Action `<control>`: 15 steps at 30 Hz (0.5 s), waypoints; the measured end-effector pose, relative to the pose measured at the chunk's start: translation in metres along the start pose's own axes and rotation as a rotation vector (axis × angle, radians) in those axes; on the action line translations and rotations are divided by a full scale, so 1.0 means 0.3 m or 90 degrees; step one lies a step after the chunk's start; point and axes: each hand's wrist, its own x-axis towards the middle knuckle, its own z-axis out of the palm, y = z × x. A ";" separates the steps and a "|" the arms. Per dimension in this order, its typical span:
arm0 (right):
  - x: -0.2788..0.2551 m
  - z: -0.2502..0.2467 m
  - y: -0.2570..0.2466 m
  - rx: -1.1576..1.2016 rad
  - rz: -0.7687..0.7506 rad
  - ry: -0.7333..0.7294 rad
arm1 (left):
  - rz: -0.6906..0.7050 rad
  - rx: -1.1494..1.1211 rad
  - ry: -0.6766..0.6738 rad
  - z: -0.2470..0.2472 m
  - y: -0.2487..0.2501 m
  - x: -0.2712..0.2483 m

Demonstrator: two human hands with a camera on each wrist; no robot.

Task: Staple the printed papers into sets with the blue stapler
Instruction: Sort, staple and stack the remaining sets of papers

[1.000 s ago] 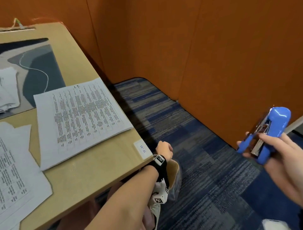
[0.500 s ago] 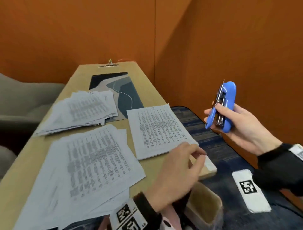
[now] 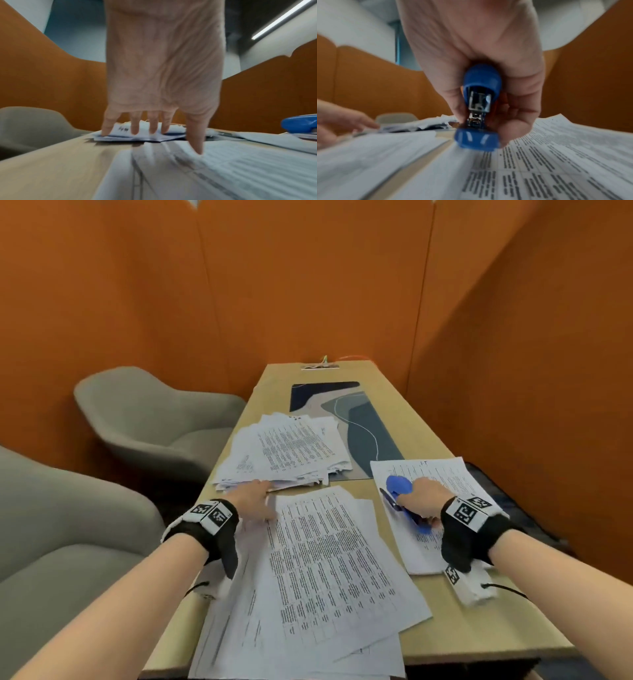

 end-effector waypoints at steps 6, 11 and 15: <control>0.003 0.023 -0.036 -0.195 -0.011 -0.013 | 0.067 0.024 -0.085 -0.034 0.009 0.064; 0.017 0.019 -0.047 -0.200 0.017 0.006 | 0.067 0.010 -0.139 -0.067 0.023 0.091; -0.001 0.033 -0.084 -0.205 -0.079 0.191 | 0.071 0.075 -0.142 -0.069 0.050 0.081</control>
